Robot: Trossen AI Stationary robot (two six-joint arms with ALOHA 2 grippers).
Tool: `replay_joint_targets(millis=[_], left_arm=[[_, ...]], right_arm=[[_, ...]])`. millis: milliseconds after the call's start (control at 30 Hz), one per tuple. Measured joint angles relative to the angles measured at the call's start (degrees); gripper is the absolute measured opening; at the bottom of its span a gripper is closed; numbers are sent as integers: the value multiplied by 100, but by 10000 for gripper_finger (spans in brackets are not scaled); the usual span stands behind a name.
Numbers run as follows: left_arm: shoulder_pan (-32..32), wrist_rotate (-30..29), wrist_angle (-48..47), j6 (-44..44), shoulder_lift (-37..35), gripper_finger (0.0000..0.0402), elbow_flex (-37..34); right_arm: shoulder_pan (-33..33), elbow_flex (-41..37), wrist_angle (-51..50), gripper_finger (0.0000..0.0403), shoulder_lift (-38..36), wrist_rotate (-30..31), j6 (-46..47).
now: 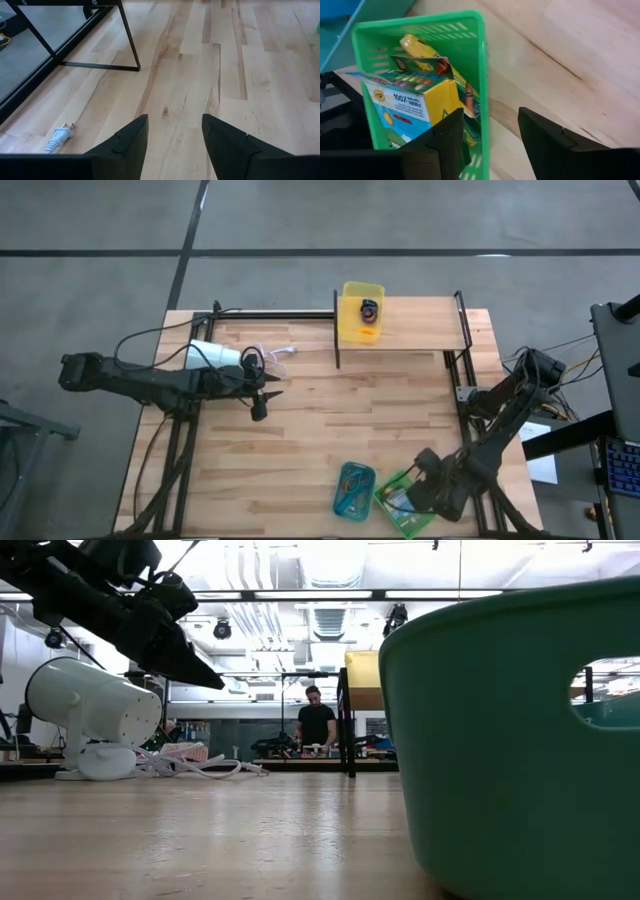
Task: Pick & Place Office Desk Supplies
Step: Put the green bin on the shelf
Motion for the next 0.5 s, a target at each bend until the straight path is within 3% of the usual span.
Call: replay_joint_targets(millis=[500], left_arm=[[-1, 1, -2, 0, 0, 191, -2]], right_arm=[[0, 193, -85, 166, 584, -4, -146]])
